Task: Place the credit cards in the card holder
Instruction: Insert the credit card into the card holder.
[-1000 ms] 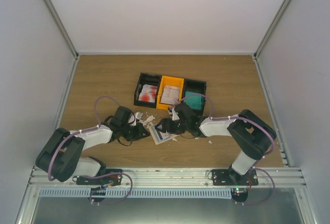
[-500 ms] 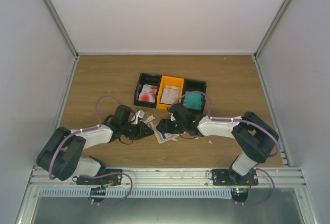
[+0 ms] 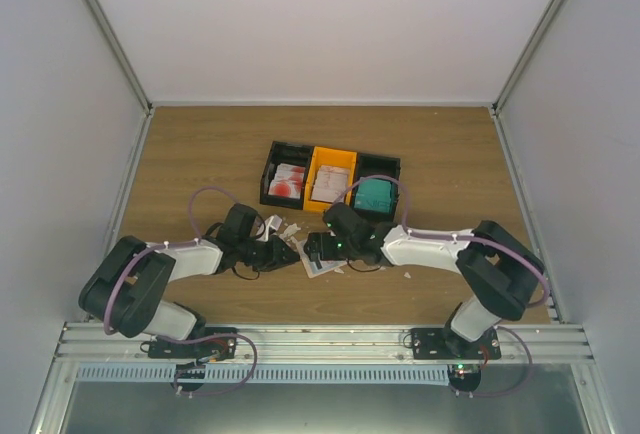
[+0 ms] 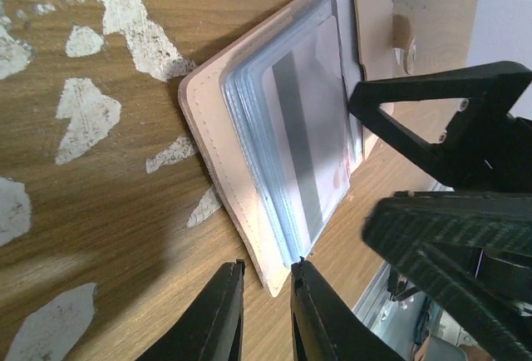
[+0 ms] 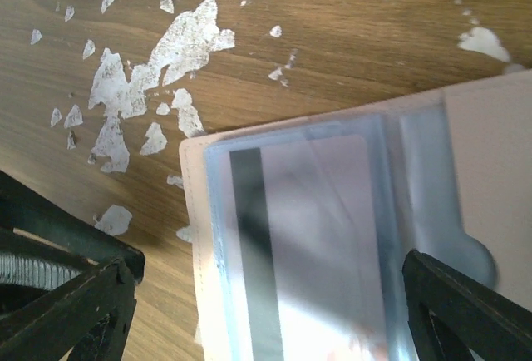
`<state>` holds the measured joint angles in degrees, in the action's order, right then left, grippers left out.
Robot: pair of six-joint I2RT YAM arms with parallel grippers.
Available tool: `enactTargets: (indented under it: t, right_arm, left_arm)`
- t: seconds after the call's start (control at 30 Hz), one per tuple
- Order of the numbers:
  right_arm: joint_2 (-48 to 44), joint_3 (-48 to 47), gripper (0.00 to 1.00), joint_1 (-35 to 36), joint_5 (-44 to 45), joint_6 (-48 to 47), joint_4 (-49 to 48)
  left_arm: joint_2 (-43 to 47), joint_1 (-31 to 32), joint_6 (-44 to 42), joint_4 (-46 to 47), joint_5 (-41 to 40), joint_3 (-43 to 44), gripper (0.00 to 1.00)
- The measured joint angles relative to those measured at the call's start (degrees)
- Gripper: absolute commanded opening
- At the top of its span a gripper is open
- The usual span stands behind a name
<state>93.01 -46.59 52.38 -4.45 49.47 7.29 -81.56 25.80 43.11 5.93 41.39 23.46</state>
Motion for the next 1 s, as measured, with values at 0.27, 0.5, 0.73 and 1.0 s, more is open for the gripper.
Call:
enactTargets:
  t: [0.27,0.5,0.73,1.0]
  right_arm:
    - [-4.4,2.0,0.78,-0.1,3.3,1.7,1.7]
    - [-0.7,1.0,0.58,-0.3,3.3,0.8,3.9]
    - [-0.3,0.8,0.47,-0.2,-0.1,-1.5,3.9]
    - [1.6,-2.1,0.3,0.2,-3.9,-2.8,3.3]
  left_arm:
    - [-0.5,0.0,0.0,0.8,0.4,0.0,0.23]
    - [-0.5,0.0,0.0,0.9,0.4,0.0,0.23]
    - [-1.1,0.0,0.0,0.9,0.3,0.0,0.23]
    - [-2.3,0.0,-0.2,0.3,-2.0,0.1,0.2]
